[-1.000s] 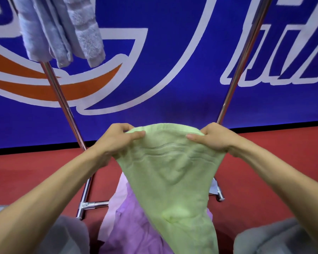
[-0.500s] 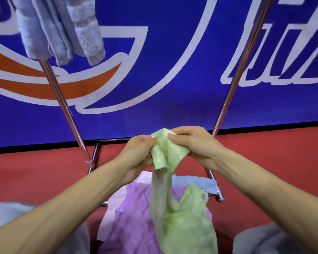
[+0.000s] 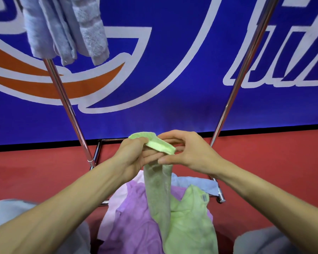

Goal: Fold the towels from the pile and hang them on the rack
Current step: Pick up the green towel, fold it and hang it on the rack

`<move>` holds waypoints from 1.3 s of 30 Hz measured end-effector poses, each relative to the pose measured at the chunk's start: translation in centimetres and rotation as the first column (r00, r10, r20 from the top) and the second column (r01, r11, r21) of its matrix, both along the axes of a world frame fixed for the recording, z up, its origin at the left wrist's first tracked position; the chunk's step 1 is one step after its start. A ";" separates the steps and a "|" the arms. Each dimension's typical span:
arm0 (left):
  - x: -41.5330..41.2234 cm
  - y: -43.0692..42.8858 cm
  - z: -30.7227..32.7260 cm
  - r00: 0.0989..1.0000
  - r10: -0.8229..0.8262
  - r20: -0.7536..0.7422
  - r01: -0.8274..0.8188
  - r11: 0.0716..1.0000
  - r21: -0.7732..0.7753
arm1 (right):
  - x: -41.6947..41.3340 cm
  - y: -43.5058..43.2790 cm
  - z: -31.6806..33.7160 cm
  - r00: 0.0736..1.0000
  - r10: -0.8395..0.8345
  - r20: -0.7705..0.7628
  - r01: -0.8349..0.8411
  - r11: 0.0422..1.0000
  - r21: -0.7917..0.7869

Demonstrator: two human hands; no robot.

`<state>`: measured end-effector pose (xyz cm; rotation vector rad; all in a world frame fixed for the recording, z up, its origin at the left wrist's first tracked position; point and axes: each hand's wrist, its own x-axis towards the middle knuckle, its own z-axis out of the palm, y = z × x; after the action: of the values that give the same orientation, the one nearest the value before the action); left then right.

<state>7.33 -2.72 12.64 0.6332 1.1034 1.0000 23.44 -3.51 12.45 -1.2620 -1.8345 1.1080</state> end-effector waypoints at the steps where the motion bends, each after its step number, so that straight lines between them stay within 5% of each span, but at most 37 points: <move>1: 0.0 0.0 0.0 1.000 -0.010 0.011 0.010 1.000 -0.003 | -0.1 0.0 -0.2 0.997 -0.027 0.066 0.022 0.998 0.062; 6: 0.1 0.3 -0.4 1.000 -0.016 -0.006 0.015 1.000 -0.027 | 0.2 0.3 -0.2 0.960 -0.162 0.227 0.099 0.959 0.264; 10: -0.2 0.6 -0.8 0.930 -0.008 -0.368 0.020 0.999 0.029 | 0.7 0.6 0.2 0.943 -0.198 0.267 0.125 0.956 0.266; 15: -0.2 1.0 -0.8 0.700 -0.083 -0.709 0.313 0.929 0.200 | 1.2 0.6 0.4 0.938 -0.193 0.289 0.115 0.957 0.266; 18: -0.5 1.3 -1.3 0.365 -0.087 -0.927 0.610 0.774 0.168 | 1.3 0.5 0.8 0.936 -0.177 0.305 0.086 0.954 0.288; 21: -0.4 1.7 -2.0 0.278 -0.126 -0.952 0.703 0.702 0.113 | 1.3 0.4 1.1 0.938 -0.169 0.304 0.068 0.947 0.315; 25: -0.3 2.0 -2.8 0.222 -0.033 -0.974 0.677 0.724 0.130 | 1.5 0.5 1.2 0.937 -0.188 0.294 0.084 0.940 0.332; 32: -0.9 2.7 -2.2 0.222 0.209 -0.952 0.602 0.739 0.302 | 2.5 1.5 1.0 0.901 -0.266 0.342 0.139 0.925 0.354; 39: -0.4 1.6 -1.5 0.212 0.429 -0.878 0.606 0.647 0.462 | 3.1 2.9 1.4 0.856 -0.357 0.375 0.199 0.896 0.397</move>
<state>6.91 -1.13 11.10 2.3771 1.6691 0.8360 26.56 -0.62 13.86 -1.5887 -1.9634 0.3260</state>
